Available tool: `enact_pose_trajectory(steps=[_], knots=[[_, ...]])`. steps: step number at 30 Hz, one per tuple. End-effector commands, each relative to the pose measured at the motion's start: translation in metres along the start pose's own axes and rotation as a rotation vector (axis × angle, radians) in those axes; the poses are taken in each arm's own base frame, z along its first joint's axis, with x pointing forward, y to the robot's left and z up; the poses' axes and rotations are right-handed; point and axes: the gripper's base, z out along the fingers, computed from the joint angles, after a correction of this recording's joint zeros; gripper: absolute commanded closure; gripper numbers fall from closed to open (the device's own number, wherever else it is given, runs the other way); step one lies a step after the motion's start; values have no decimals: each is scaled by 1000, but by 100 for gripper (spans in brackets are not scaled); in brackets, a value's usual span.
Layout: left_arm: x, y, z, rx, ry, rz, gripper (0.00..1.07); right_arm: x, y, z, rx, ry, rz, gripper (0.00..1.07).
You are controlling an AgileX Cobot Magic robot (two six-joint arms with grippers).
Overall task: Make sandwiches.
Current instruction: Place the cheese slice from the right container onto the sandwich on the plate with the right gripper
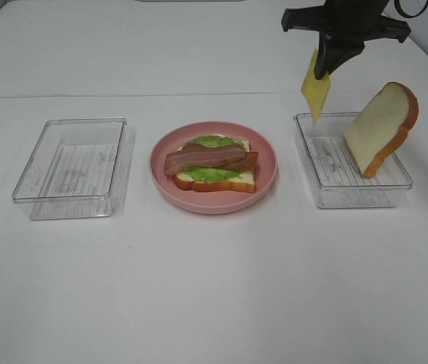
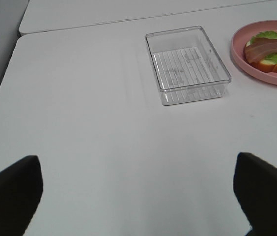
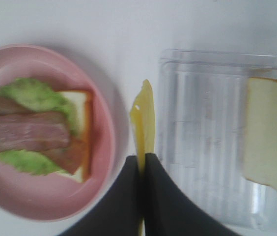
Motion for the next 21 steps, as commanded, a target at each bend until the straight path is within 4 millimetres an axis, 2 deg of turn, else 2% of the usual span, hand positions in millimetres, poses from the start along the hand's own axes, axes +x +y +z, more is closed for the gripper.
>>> enact_pose_trajectory(steps=[1,2,4,5,7,10,12,14,15,16,18,19,21], knots=[[1,0,-2,3,-33,-3,9,2,22,-10,-255,-2,-38,107],[1,0,-2,3,-33,-3,9,2,22,-10,-255,-2,-38,107],[1,0,-2,3,-33,-3,9,-1,35,-9,-409,-15,-44,107],[1,0,-2,3,-33,-3,9,-1,35,-9,-409,-15,-44,107],[1,0,-2,3,-33,-3,9,-3,44,-3,-530,-15,-47,107],[1,0,-2,3,-33,-3,9,-3,48,1,-564,-11,-46,107],[1,0,-2,3,-33,-3,9,-4,62,27,-623,15,-32,107],[1,0,-2,3,-33,-3,9,-5,62,34,-633,19,-23,107],[1,0,-2,3,-33,-3,9,-4,70,48,-653,40,-16,107],[1,0,-2,3,-33,-3,9,-4,70,48,-653,40,-16,107],[1,0,-2,3,-33,-3,9,-3,74,69,-649,63,-3,107],[1,0,-2,3,-33,-3,9,-3,74,69,-649,63,-3,107],[1,0,-2,3,-33,-3,9,-2,74,85,-648,85,17,107]])
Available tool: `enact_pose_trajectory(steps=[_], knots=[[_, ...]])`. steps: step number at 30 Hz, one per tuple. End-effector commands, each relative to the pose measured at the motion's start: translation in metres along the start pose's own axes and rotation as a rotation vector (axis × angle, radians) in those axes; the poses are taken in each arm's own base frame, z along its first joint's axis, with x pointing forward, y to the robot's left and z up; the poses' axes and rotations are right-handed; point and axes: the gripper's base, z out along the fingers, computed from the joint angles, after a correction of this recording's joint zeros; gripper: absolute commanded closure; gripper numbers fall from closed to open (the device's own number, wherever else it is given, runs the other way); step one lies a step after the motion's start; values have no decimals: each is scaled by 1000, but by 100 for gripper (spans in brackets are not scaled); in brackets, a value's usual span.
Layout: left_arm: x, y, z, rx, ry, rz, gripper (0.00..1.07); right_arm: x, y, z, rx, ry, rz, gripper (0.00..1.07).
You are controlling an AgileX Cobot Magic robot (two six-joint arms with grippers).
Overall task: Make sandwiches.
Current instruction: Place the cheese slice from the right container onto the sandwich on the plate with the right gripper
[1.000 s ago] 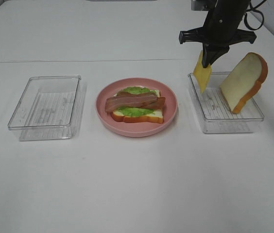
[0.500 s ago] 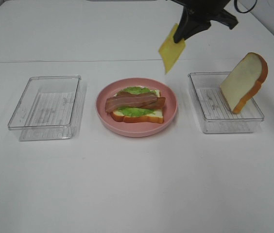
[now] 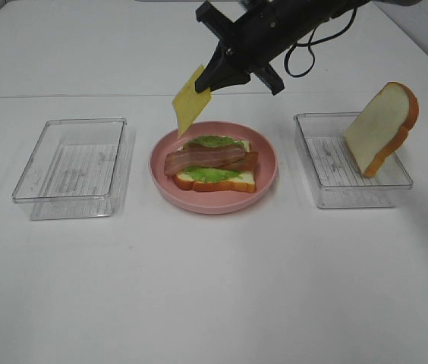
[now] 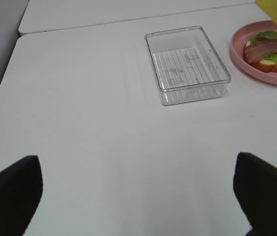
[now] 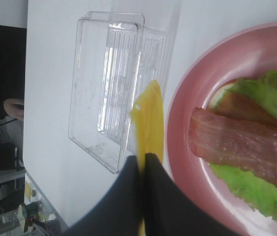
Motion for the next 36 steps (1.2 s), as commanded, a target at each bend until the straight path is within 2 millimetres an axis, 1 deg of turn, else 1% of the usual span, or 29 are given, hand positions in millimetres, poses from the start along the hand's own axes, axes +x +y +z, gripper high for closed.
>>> enact_pose_trajectory(steps=[1,2,3,5,7,10,12,14,15,16,23,25,26,27,28,29,30,31,32,33,34,36], knots=[[1,0,-2,3,-33,-3,9,-1,-5,10,-9,1,-3,107],[1,0,-2,3,-33,-3,9,-1,-11,17,-6,13,10,107],[1,0,-2,3,-33,-3,9,-1,-11,17,-6,13,10,107],[1,0,-2,3,-33,-3,9,-1,-20,24,6,30,23,107],[1,0,-2,3,-33,-3,9,-1,-22,26,13,33,25,107],[1,0,-2,3,-33,-3,9,0,-32,30,62,50,24,107],[1,0,-2,3,-33,-3,9,1,-34,31,75,53,22,107],[1,0,-2,3,-33,-3,9,1,-42,31,145,63,16,107],[1,0,-2,3,-33,-3,9,1,-42,31,145,63,16,107],[1,0,-2,3,-33,-3,9,1,-46,31,182,62,10,107],[1,0,-2,3,-33,-3,9,2,-51,30,237,65,27,107],[1,0,-2,3,-33,-3,9,2,-51,30,237,65,26,92],[1,0,-2,3,-33,-3,9,2,-51,30,237,65,26,92],[1,0,-2,3,-33,-3,9,1,-49,28,236,61,24,69],[1,0,-2,3,-33,-3,9,1,-48,27,241,60,23,54],[1,0,-2,3,-33,-3,9,1,-48,27,241,60,23,54],[1,0,-2,3,-33,-3,9,1,-43,23,240,50,9,31],[1,0,-2,3,-33,-3,9,0,-41,20,240,45,-2,21],[1,0,-2,3,-33,-3,9,0,-41,20,240,45,-2,21],[1,0,-2,3,-33,-3,9,-1,-34,12,251,30,-28,12],[1,0,-2,3,-33,-3,9,-1,-34,12,251,30,-28,12],[1,0,-2,3,-33,-3,9,-5,-20,-3,273,-9,-73,11]])
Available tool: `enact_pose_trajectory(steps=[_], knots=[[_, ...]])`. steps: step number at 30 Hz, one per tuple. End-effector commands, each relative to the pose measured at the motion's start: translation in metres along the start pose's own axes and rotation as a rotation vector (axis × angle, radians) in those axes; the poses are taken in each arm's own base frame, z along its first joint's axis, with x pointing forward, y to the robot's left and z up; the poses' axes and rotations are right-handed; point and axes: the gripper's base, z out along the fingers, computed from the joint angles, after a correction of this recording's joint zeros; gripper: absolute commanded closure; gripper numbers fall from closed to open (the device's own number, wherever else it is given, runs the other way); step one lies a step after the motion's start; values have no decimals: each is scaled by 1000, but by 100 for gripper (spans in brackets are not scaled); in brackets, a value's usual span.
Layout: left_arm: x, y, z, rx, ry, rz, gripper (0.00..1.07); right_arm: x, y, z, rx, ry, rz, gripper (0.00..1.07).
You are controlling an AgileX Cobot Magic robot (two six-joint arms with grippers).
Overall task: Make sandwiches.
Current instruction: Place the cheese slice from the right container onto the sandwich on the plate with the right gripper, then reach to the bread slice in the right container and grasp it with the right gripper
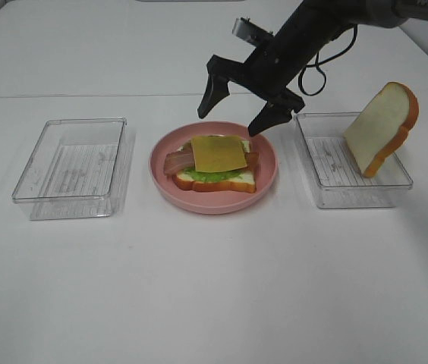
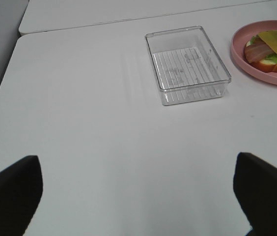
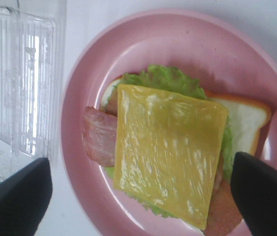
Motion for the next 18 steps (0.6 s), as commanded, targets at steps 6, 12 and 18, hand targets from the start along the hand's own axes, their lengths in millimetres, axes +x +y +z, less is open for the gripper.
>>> enact_pose_trajectory(steps=[6,12,18], knots=[[1,0,-2,3,-33,-3,9,-1,29,-64,91,-87,-124,11],[1,0,-2,3,-33,-3,9,8,32,-87,184,-24,-173,11],[1,0,-2,3,-33,-3,9,5,19,-127,345,-98,-101,11]])
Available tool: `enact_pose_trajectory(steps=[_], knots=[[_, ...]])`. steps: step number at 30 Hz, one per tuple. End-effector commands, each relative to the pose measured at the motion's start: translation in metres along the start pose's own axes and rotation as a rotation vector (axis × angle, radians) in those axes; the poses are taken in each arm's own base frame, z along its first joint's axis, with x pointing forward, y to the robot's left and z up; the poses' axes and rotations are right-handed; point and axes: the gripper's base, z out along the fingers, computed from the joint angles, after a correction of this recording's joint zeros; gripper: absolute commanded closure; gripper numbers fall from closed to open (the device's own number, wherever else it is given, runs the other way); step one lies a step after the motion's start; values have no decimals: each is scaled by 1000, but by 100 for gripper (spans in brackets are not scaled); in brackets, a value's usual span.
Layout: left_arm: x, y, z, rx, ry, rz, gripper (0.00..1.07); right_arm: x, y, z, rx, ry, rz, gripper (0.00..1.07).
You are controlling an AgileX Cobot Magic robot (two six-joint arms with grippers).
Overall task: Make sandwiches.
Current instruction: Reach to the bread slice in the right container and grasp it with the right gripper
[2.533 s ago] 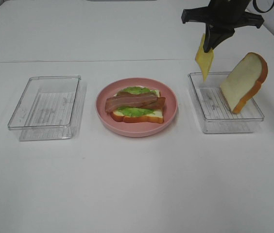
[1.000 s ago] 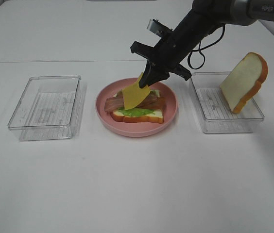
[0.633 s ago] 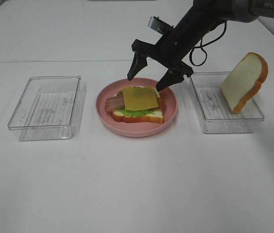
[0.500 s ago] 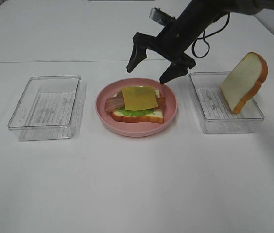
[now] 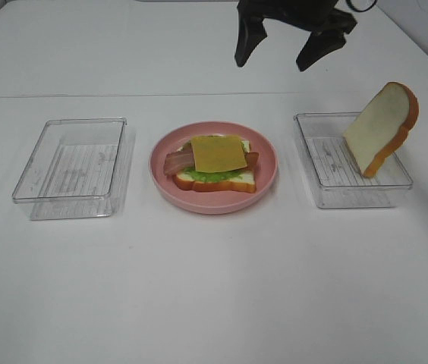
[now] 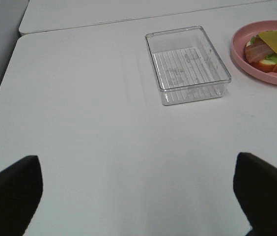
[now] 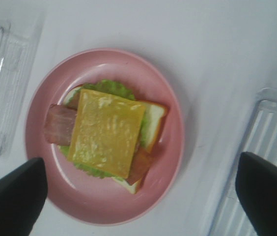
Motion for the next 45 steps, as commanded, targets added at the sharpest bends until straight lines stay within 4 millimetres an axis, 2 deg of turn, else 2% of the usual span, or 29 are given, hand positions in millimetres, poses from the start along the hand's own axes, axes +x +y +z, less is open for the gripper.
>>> enact_pose_trajectory(steps=[1,2,3,4,5,6,7,8,11,13,14,16,21,25,30,32,34,37,44,45], knots=[[1,0,-2,3,-33,-3,9,3,-20,-21,68,20,62,11],[1,0,-2,3,-33,-3,9,2,-37,-26,77,10,102,12],[1,0,-2,3,-33,-3,9,2,-37,-26,77,10,102,12],[1,0,-2,3,-33,-3,9,2,-47,-29,82,4,126,12],[1,0,-2,3,-33,-3,9,3,-70,-35,95,-8,176,12],[1,0,-2,3,-33,-3,9,3,-70,-35,95,-8,176,12],[1,0,-2,3,-33,-3,9,4,-81,-38,101,-14,200,12],[1,0,-2,3,-33,-3,9,6,-100,-44,113,-24,240,12],[1,0,-2,3,-33,-3,9,7,-110,-48,119,-30,262,12],[1,0,-2,3,-33,-3,9,12,-136,-56,135,-43,316,12],[1,0,-2,3,-33,-3,9,12,-136,-56,135,-43,316,12],[1,0,-2,3,-33,-3,9,18,-163,-63,157,-50,365,12],[1,0,-2,3,-33,-3,9,22,-178,-56,162,-28,390,13],[1,0,-2,3,-33,-3,9,36,-186,-31,151,69,405,13],[1,0,-2,3,-33,-3,9,46,-189,-11,139,140,415,13],[1,0,-2,3,-33,-3,9,47,-190,-8,135,148,417,13],[1,0,-2,3,-33,-3,9,49,-195,6,130,178,426,13],[1,0,-2,3,-33,-3,9,50,-198,16,126,201,431,13],[1,0,-2,3,-33,-3,9,50,-197,26,82,215,436,15],[1,0,-2,3,-33,-3,9,50,-196,26,71,213,428,19]])
